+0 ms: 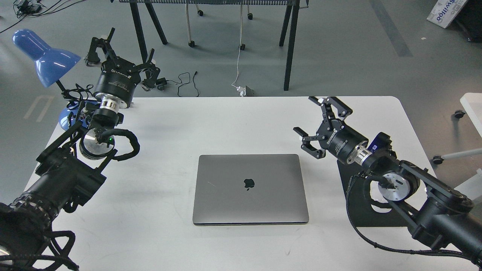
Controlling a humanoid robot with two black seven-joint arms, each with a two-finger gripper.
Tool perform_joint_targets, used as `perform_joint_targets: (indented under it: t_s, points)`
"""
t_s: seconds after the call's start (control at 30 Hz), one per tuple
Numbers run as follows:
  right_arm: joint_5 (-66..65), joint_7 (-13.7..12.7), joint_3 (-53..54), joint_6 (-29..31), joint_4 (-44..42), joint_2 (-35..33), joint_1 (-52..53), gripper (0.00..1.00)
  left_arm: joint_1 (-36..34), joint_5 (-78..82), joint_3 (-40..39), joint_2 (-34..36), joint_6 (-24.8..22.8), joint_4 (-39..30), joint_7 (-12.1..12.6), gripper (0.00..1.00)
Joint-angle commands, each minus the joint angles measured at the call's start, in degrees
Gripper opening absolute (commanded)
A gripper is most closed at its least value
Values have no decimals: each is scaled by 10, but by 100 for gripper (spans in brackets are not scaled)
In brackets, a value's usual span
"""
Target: Close notebook with right arm
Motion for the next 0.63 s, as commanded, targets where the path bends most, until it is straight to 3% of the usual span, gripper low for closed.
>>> perform_joint_targets:
  t_s: [0.0, 0.37, 0.6]
  points:
    - [7, -4, 93, 2, -4, 2, 11, 100, 0, 0, 0, 0, 0, 0, 0, 100]
    - [94, -4, 153, 20, -149, 24, 86, 100, 0, 0, 0, 0, 1, 0, 0, 100]
    - [100, -5, 144, 40, -159, 36, 95, 100, 0, 0, 0, 0, 0, 0, 0, 100]
